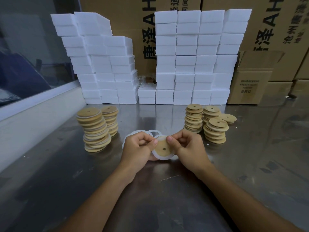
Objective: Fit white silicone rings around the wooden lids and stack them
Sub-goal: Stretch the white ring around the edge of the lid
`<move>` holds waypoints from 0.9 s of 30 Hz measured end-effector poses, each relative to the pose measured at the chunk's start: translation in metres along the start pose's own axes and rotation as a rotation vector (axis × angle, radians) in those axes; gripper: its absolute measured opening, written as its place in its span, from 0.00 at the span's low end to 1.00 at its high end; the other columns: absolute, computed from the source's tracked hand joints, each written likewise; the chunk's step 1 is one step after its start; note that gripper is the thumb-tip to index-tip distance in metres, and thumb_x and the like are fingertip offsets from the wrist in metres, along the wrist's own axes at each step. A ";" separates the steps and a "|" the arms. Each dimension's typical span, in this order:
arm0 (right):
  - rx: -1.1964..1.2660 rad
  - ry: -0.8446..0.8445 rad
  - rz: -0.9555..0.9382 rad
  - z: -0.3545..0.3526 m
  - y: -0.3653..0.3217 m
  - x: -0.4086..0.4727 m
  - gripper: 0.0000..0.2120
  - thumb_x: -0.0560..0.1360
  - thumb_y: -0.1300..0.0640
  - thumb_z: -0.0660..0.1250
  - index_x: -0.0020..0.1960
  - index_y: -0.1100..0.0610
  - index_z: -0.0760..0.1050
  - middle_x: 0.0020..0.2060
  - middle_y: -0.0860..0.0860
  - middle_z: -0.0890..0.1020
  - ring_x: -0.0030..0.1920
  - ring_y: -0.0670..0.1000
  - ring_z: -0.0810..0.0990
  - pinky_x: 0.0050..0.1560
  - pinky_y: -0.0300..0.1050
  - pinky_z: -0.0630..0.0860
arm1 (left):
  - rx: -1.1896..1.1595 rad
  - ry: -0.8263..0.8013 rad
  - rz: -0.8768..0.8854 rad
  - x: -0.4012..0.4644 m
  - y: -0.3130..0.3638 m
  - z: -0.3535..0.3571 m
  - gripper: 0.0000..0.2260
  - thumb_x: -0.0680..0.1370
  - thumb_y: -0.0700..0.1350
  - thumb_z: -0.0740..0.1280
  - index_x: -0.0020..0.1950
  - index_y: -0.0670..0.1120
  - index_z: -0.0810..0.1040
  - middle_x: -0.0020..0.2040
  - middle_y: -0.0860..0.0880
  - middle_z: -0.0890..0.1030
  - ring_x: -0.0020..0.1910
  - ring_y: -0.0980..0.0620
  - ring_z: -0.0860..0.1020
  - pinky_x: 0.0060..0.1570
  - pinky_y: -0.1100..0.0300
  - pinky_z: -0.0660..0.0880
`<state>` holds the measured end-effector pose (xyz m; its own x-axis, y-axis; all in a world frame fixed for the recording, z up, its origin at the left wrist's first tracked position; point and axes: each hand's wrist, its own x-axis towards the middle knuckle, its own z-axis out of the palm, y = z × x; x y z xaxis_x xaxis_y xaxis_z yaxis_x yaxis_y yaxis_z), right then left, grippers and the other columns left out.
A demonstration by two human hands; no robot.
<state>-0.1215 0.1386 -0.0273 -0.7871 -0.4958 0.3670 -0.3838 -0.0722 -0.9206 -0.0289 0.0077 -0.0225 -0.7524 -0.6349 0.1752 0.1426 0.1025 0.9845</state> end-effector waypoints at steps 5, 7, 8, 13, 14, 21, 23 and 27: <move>0.127 -0.023 0.104 -0.004 -0.001 0.001 0.06 0.75 0.64 0.71 0.41 0.64 0.78 0.32 0.54 0.85 0.33 0.48 0.83 0.36 0.39 0.79 | -0.004 0.001 -0.034 -0.002 0.004 0.001 0.04 0.75 0.32 0.70 0.40 0.36 0.78 0.42 0.39 0.84 0.43 0.42 0.84 0.33 0.54 0.82; 0.133 -0.031 0.117 -0.005 -0.002 0.002 0.06 0.75 0.64 0.71 0.40 0.63 0.78 0.31 0.55 0.84 0.33 0.49 0.83 0.36 0.41 0.81 | -0.008 0.000 -0.044 -0.002 0.004 0.000 0.05 0.75 0.32 0.70 0.39 0.37 0.79 0.42 0.40 0.85 0.43 0.42 0.85 0.33 0.53 0.82; 0.130 -0.037 0.118 -0.005 -0.002 0.002 0.06 0.75 0.64 0.71 0.40 0.63 0.78 0.31 0.55 0.84 0.33 0.49 0.83 0.36 0.41 0.81 | -0.010 0.000 -0.048 -0.002 0.005 -0.001 0.05 0.75 0.32 0.70 0.39 0.37 0.79 0.42 0.40 0.85 0.43 0.42 0.85 0.33 0.53 0.82; 0.126 -0.052 0.118 -0.006 -0.002 0.002 0.06 0.75 0.64 0.71 0.43 0.67 0.78 0.33 0.56 0.85 0.34 0.48 0.83 0.35 0.39 0.80 | -0.015 0.007 -0.053 -0.001 0.004 -0.001 0.06 0.75 0.32 0.70 0.38 0.38 0.78 0.41 0.40 0.85 0.43 0.42 0.85 0.33 0.52 0.81; 0.129 -0.051 0.119 -0.005 -0.002 0.002 0.06 0.75 0.64 0.72 0.43 0.67 0.78 0.33 0.56 0.85 0.34 0.48 0.83 0.35 0.38 0.80 | -0.017 0.012 -0.055 -0.001 0.003 -0.001 0.07 0.75 0.32 0.70 0.37 0.39 0.78 0.41 0.40 0.85 0.43 0.42 0.84 0.33 0.52 0.81; 0.167 -0.082 0.168 0.000 -0.001 0.001 0.06 0.76 0.60 0.71 0.44 0.63 0.77 0.35 0.55 0.86 0.36 0.48 0.84 0.33 0.40 0.78 | -0.052 0.047 -0.074 0.001 -0.001 -0.002 0.07 0.75 0.32 0.69 0.38 0.37 0.76 0.43 0.37 0.83 0.41 0.42 0.85 0.33 0.52 0.81; 0.182 -0.081 0.181 0.000 0.000 0.001 0.07 0.76 0.60 0.71 0.44 0.63 0.77 0.35 0.55 0.86 0.36 0.48 0.84 0.33 0.40 0.78 | -0.046 0.046 -0.070 0.002 -0.002 -0.002 0.08 0.76 0.32 0.69 0.38 0.37 0.75 0.44 0.36 0.83 0.42 0.41 0.84 0.33 0.51 0.81; 0.117 -0.048 0.107 0.000 0.002 0.000 0.06 0.75 0.62 0.71 0.44 0.64 0.78 0.34 0.53 0.86 0.35 0.47 0.84 0.34 0.38 0.78 | 0.057 0.036 0.026 0.002 -0.005 -0.003 0.09 0.75 0.32 0.69 0.36 0.41 0.76 0.42 0.39 0.83 0.39 0.46 0.85 0.32 0.49 0.82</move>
<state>-0.1222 0.1380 -0.0295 -0.7952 -0.5468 0.2622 -0.2382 -0.1160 -0.9643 -0.0290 0.0035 -0.0268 -0.7255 -0.6583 0.2009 0.1242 0.1619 0.9790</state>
